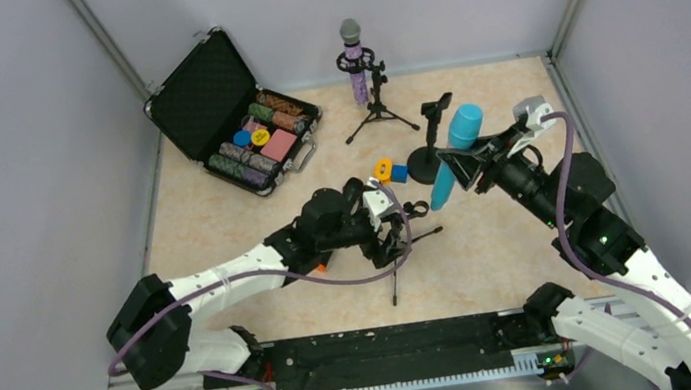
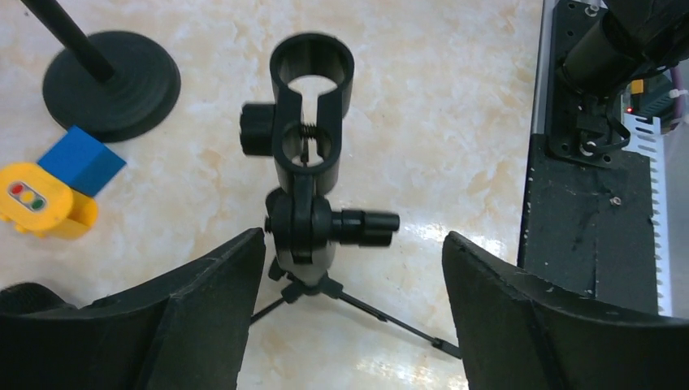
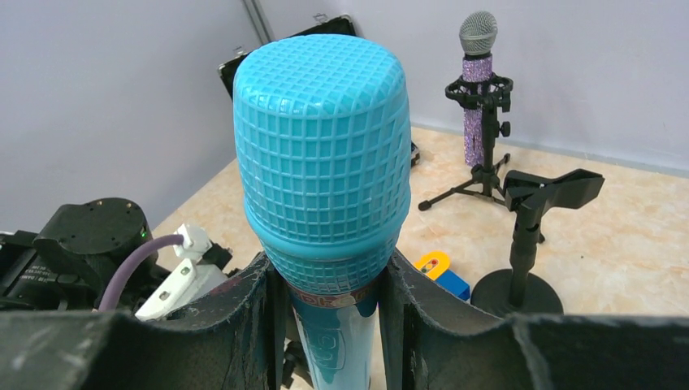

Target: Attach the microphones to the stand

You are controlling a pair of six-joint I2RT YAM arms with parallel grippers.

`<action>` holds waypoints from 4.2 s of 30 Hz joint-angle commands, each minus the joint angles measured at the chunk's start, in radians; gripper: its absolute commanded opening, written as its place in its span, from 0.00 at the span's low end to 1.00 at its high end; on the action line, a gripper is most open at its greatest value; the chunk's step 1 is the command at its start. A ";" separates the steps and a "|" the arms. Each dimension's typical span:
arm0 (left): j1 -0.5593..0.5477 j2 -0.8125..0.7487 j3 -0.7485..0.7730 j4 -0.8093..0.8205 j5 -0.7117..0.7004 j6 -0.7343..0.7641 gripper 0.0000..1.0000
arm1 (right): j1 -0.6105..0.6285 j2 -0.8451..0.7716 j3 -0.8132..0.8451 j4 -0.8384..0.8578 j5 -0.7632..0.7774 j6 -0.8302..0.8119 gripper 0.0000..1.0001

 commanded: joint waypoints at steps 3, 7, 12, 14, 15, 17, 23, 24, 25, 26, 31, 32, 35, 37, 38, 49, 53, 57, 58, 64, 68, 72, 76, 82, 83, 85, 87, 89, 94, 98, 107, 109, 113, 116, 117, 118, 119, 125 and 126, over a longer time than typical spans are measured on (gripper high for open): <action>-0.004 -0.105 -0.033 0.059 -0.043 -0.056 0.90 | -0.003 -0.009 0.019 0.063 -0.024 -0.011 0.00; -0.004 -0.165 -0.048 0.070 -0.058 -0.071 0.90 | -0.003 -0.009 0.004 0.089 -0.047 -0.009 0.00; -0.004 -0.249 -0.090 0.107 -0.118 -0.114 0.90 | -0.003 0.001 -0.004 0.130 -0.083 -0.013 0.00; -0.003 -0.277 -0.092 0.106 -0.138 -0.128 0.90 | -0.004 0.011 0.001 0.131 -0.098 -0.019 0.00; -0.004 -0.287 -0.093 0.107 -0.147 -0.135 0.90 | -0.003 0.014 0.002 0.133 -0.104 -0.021 0.00; -0.004 -0.302 -0.094 0.111 -0.166 -0.149 0.90 | -0.003 0.030 0.003 0.140 -0.115 -0.023 0.00; -0.004 -0.314 -0.094 0.112 -0.181 -0.163 0.89 | -0.003 0.083 -0.011 0.183 -0.144 -0.025 0.00; -0.004 -0.312 -0.094 0.113 -0.178 -0.167 0.89 | -0.003 0.091 -0.016 0.191 -0.144 -0.026 0.00; -0.004 -0.310 -0.094 0.116 -0.170 -0.170 0.89 | -0.003 0.097 -0.018 0.197 -0.144 -0.027 0.00; -0.004 -0.306 -0.095 0.121 -0.166 -0.173 0.89 | -0.003 0.101 -0.020 0.200 -0.143 -0.028 0.00; -0.004 -0.281 -0.090 0.137 -0.137 -0.188 0.89 | -0.003 0.106 -0.037 0.204 -0.114 -0.041 0.00; -0.004 -0.277 -0.089 0.138 -0.137 -0.187 0.89 | -0.003 0.106 -0.042 0.203 -0.109 -0.045 0.00; -0.004 -0.271 -0.086 0.137 -0.145 -0.185 0.89 | -0.002 0.109 -0.065 0.213 -0.083 -0.052 0.00; -0.004 -0.269 -0.085 0.136 -0.147 -0.187 0.88 | -0.003 0.113 -0.080 0.221 -0.075 -0.056 0.00; -0.004 -0.267 -0.085 0.137 -0.148 -0.189 0.88 | -0.003 0.115 -0.086 0.225 -0.075 -0.056 0.00; -0.004 -0.258 -0.079 0.144 -0.150 -0.190 0.88 | -0.004 0.122 -0.128 0.250 -0.095 -0.073 0.00; -0.005 -0.251 -0.075 0.144 -0.148 -0.192 0.88 | -0.002 0.119 -0.170 0.290 -0.123 -0.078 0.00; -0.004 -0.252 -0.074 0.144 -0.144 -0.192 0.88 | -0.003 0.120 -0.215 0.340 -0.150 -0.085 0.00; -0.004 -0.253 -0.073 0.145 -0.145 -0.193 0.88 | -0.004 0.120 -0.225 0.351 -0.153 -0.087 0.00; -0.004 -0.239 -0.061 0.147 -0.131 -0.177 0.87 | -0.002 0.112 -0.262 0.359 -0.155 -0.088 0.00; -0.004 -0.223 -0.049 0.136 -0.118 -0.162 0.87 | -0.003 0.113 -0.286 0.375 -0.161 -0.088 0.00; -0.004 -0.218 -0.046 0.125 -0.113 -0.159 0.87 | -0.002 0.118 -0.310 0.391 -0.174 -0.092 0.00; -0.004 -0.217 -0.059 0.143 -0.132 -0.167 0.87 | -0.003 0.125 -0.323 0.388 -0.179 -0.094 0.00; -0.004 -0.200 -0.040 0.129 -0.121 -0.157 0.87 | -0.003 0.133 -0.360 0.397 -0.179 -0.093 0.00; -0.004 -0.196 -0.034 0.117 -0.120 -0.153 0.87 | -0.003 0.136 -0.366 0.400 -0.181 -0.093 0.00; -0.004 -0.194 -0.024 0.101 -0.120 -0.148 0.87 | -0.002 0.142 -0.379 0.409 -0.186 -0.094 0.00; -0.004 -0.195 -0.022 0.101 -0.120 -0.145 0.87 | -0.003 0.147 -0.390 0.414 -0.190 -0.091 0.00; -0.004 -0.195 -0.024 0.105 -0.121 -0.143 0.87 | -0.003 0.149 -0.397 0.416 -0.194 -0.089 0.00; -0.004 -0.184 -0.024 0.129 -0.121 -0.139 0.87 | -0.003 0.140 -0.425 0.418 -0.189 -0.082 0.00; -0.004 -0.169 -0.011 0.115 -0.115 -0.136 0.87 | -0.003 0.131 -0.463 0.444 -0.179 -0.071 0.00; -0.004 -0.181 -0.020 0.116 -0.126 -0.138 0.86 | -0.002 0.157 -0.512 0.510 -0.184 -0.043 0.00; -0.004 -0.181 -0.023 0.124 -0.127 -0.136 0.86 | -0.004 0.166 -0.516 0.510 -0.185 -0.041 0.00; -0.004 -0.176 -0.022 0.127 -0.125 -0.141 0.86 | -0.002 0.173 -0.537 0.525 -0.180 -0.031 0.00; -0.004 -0.174 -0.021 0.123 -0.128 -0.149 0.86 | -0.003 0.177 -0.557 0.544 -0.172 -0.021 0.00; -0.004 -0.177 -0.021 0.119 -0.132 -0.153 0.86 | -0.002 0.179 -0.563 0.552 -0.170 -0.018 0.00; -0.004 -0.181 -0.022 0.114 -0.140 -0.157 0.86 | -0.002 0.182 -0.567 0.558 -0.171 -0.015 0.00; -0.004 -0.186 -0.023 0.109 -0.153 -0.164 0.86 | -0.002 0.186 -0.571 0.562 -0.173 -0.014 0.00; -0.003 -0.217 -0.043 0.112 -0.226 -0.176 0.87 | -0.002 0.192 -0.600 0.583 -0.174 -0.003 0.00; -0.003 -0.218 -0.042 0.112 -0.232 -0.173 0.87 | -0.003 0.195 -0.606 0.586 -0.173 -0.002 0.00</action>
